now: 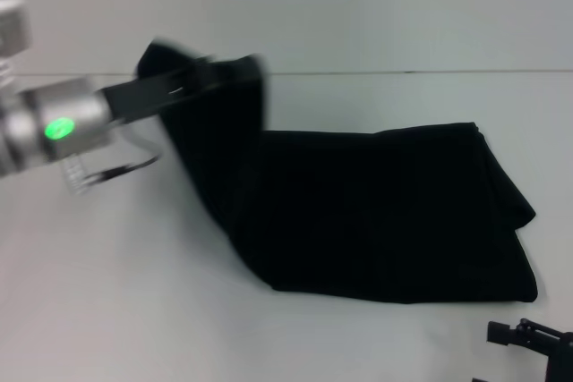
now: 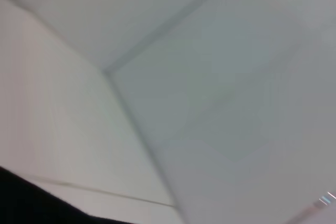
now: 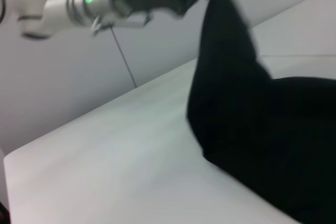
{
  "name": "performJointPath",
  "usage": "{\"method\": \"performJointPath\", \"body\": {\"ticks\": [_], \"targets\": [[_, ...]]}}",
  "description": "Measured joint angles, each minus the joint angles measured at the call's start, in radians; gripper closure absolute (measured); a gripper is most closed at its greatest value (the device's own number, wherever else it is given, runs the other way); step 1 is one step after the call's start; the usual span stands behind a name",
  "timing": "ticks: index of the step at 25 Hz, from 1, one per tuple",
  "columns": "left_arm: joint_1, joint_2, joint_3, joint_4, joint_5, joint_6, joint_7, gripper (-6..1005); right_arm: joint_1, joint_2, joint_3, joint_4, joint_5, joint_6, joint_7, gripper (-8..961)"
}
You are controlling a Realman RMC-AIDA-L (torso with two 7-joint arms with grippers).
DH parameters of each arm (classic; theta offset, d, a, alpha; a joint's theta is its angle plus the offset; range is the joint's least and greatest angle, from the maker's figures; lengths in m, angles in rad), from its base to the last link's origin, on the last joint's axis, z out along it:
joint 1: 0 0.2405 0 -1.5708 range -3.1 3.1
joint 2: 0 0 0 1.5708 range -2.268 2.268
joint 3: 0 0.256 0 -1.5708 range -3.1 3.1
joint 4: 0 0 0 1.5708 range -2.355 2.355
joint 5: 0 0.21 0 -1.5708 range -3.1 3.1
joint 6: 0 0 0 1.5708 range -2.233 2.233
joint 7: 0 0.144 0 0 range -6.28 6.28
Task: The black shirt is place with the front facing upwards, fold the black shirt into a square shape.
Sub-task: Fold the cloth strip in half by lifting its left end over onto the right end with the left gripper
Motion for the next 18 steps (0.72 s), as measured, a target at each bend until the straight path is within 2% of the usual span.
{"method": "performJointPath", "body": {"ticks": [2,4,9,14,18], "targets": [[-0.058,-0.027,0.045,-0.005,-0.021,-0.019,0.009,904,-0.003,0.008,-0.003,0.002,-0.008,0.004,-0.001,10],[-0.1,-0.044,0.107,-0.038,-0.046,-0.054,0.018,903,-0.004,0.011,-0.003,0.008,-0.018,0.003,0.0,10],[-0.182,-0.049,0.234,-0.29,-0.174,-0.222,0.16,899,-0.014,0.012,-0.005,0.012,-0.027,-0.003,0.004,9],[-0.246,-0.051,0.233,-0.549,-0.257,-0.343,0.367,896,-0.015,0.011,-0.006,0.014,-0.028,-0.005,0.005,9],[-0.295,-0.052,0.17,-0.695,-0.274,-0.404,0.501,893,-0.012,0.009,-0.009,0.014,-0.039,-0.007,0.009,10]]}}
